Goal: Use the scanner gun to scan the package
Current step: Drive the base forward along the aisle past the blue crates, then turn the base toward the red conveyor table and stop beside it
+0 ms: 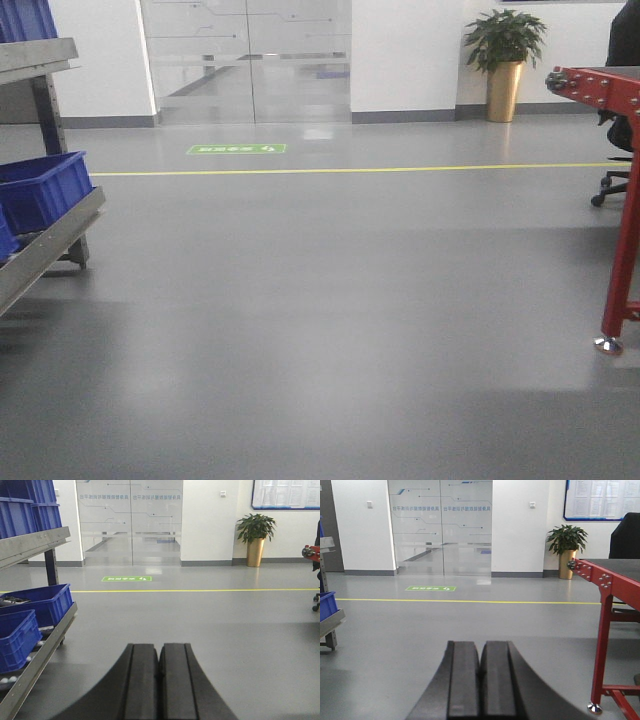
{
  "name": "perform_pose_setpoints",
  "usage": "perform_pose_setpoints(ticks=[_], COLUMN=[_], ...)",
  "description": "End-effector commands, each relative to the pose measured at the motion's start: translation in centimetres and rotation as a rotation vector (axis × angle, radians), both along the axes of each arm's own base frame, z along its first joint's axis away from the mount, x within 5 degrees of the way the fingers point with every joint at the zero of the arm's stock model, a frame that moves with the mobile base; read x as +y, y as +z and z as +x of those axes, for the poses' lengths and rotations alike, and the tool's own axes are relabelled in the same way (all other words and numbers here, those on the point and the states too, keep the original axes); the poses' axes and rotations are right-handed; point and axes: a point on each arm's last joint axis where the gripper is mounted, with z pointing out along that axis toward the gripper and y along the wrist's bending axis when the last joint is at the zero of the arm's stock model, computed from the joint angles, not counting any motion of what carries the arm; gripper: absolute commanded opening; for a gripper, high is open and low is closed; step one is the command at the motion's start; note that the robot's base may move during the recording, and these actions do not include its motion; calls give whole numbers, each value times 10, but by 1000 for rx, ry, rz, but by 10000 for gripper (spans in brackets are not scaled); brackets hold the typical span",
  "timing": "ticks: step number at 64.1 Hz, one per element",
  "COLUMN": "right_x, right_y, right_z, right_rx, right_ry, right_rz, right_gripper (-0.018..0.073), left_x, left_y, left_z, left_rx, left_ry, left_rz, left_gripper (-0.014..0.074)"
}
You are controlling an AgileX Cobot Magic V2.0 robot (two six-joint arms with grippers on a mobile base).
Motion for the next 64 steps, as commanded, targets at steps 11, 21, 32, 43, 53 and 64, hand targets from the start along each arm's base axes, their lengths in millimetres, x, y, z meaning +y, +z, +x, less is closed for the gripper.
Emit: perform_pose_setpoints(ticks=[11, 21, 32, 43, 53, 64], right_x=[0, 0, 0, 0, 0, 0], right_y=[2, 2, 2, 2, 2, 2], right_z=[0, 0, 0, 0, 0, 0], right_rx=[-17, -17, -17, -17, -17, -17], right_ry=[0, 0, 0, 0, 0, 0], right_rz=[-10, -10, -10, -10, -10, -10], right_gripper=[-169, -169, -169, -169, -169, -169], left_x=[0, 0, 0, 0, 0, 0], left_y=[3, 3, 3, 3, 3, 3], left_z=[-1, -1, -1, -1, -1, -1], left_rx=[-23, -23, -23, -23, -23, -23], left_ry=[-1, -1, -1, -1, -1, -1], left_rz=[-6, -6, -6, -6, -6, -6], left_gripper=[-111, -111, -111, -111, -111, -111])
